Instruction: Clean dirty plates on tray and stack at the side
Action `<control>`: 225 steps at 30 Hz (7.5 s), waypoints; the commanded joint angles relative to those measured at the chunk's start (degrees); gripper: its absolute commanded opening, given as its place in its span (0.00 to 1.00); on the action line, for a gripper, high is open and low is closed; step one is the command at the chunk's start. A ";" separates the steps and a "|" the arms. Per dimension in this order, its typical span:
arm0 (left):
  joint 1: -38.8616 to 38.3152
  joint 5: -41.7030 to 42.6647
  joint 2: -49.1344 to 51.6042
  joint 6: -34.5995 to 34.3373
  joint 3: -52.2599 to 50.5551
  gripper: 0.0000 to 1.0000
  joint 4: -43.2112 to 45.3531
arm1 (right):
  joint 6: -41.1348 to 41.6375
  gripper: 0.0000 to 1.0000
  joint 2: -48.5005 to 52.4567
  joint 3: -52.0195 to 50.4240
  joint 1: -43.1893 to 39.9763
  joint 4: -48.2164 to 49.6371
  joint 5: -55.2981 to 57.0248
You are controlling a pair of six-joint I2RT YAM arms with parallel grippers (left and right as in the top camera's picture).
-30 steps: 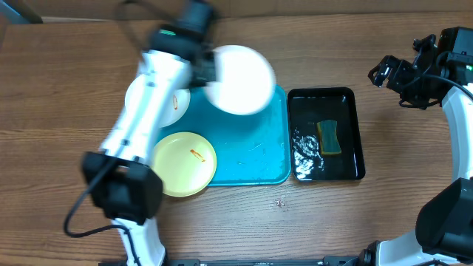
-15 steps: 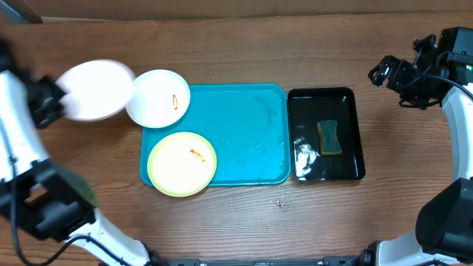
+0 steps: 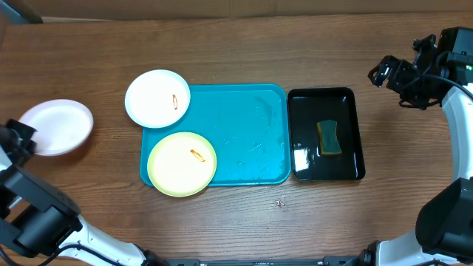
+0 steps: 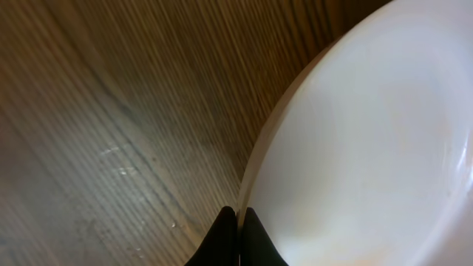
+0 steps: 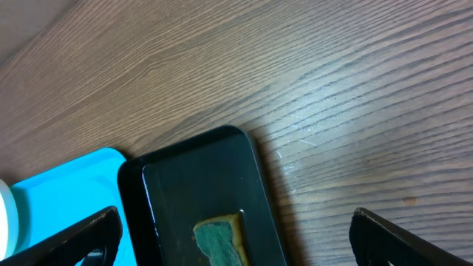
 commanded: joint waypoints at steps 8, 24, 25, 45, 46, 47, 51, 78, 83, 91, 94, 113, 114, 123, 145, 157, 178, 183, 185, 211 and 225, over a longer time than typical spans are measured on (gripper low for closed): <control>-6.56 1.38 -1.31 0.57 -12.11 0.15 10.38 | 0.04 1.00 -0.48 0.24 -0.20 0.11 0.11; -21.86 8.41 -1.29 11.85 1.09 0.70 1.97 | 0.04 1.00 -0.48 0.24 -0.20 0.11 0.11; -23.02 8.24 -1.29 12.72 0.59 0.70 2.86 | 0.04 1.00 -0.48 0.24 -0.20 0.11 0.11; -30.67 5.07 -1.29 16.85 -11.06 0.60 20.33 | 0.04 1.00 -0.48 0.24 -0.20 0.11 0.11; -30.73 5.40 -1.29 16.85 -12.15 0.60 21.66 | 0.04 1.00 -0.48 0.24 -0.20 0.11 0.11; -30.77 5.70 -1.29 16.83 -12.96 0.60 22.51 | 0.04 1.00 -0.48 0.24 -0.20 0.11 0.11; -31.32 6.82 -1.29 16.39 -16.24 0.56 25.62 | 0.04 1.00 -0.48 0.24 -0.20 0.11 0.11; -35.76 6.08 -1.29 16.41 -20.63 0.23 31.39 | 0.04 1.00 -0.50 0.24 -0.20 0.11 0.11; -35.78 6.14 -1.29 16.39 -20.68 0.25 31.36 | 0.04 1.00 -0.48 0.24 -0.20 0.09 0.11; -37.81 7.74 -1.29 16.44 -20.70 0.27 32.04 | 0.04 1.00 -0.48 0.24 -0.20 0.11 0.11; -38.88 6.86 -1.29 16.41 -20.72 0.27 32.33 | 0.04 1.00 -0.48 0.24 -0.20 0.11 0.11; -51.95 8.31 -1.27 16.39 -21.33 0.33 31.63 | 0.04 1.00 -0.48 0.24 -0.20 0.11 0.11; -52.92 8.28 -1.27 16.39 -21.38 0.34 31.58 | 0.04 1.00 -0.48 0.24 -0.20 0.11 0.11; -59.60 8.04 -1.27 16.39 -21.46 0.37 32.22 | 0.04 1.00 -0.48 0.24 -0.20 0.11 0.11; -61.46 3.74 -1.27 14.23 -21.68 0.20 29.83 | 0.13 1.00 -0.48 0.24 -0.17 0.37 -1.53; -61.55 3.72 1.55 14.25 -22.23 0.22 31.06 | 3.76 0.73 -0.50 -4.76 12.00 -13.51 2.21; -61.40 3.54 2.23 14.25 -22.10 0.31 35.17 | 12.31 0.46 -0.39 -32.24 24.81 15.47 22.36; -61.40 3.52 2.23 14.25 -22.10 0.36 36.48 | 12.28 0.04 -0.39 -36.92 24.81 20.65 20.90; -61.40 3.50 2.23 14.29 -22.10 0.37 36.76 | 12.28 0.04 -0.39 -37.13 24.81 20.83 20.87; -61.51 3.58 2.38 14.23 -22.16 0.47 37.13 | 7.32 0.16 5.05 -31.06 24.79 24.98 20.26; -61.51 3.69 2.47 14.23 -22.16 0.48 37.31 | 4.72 0.63 2.10 -18.71 24.48 6.05 20.02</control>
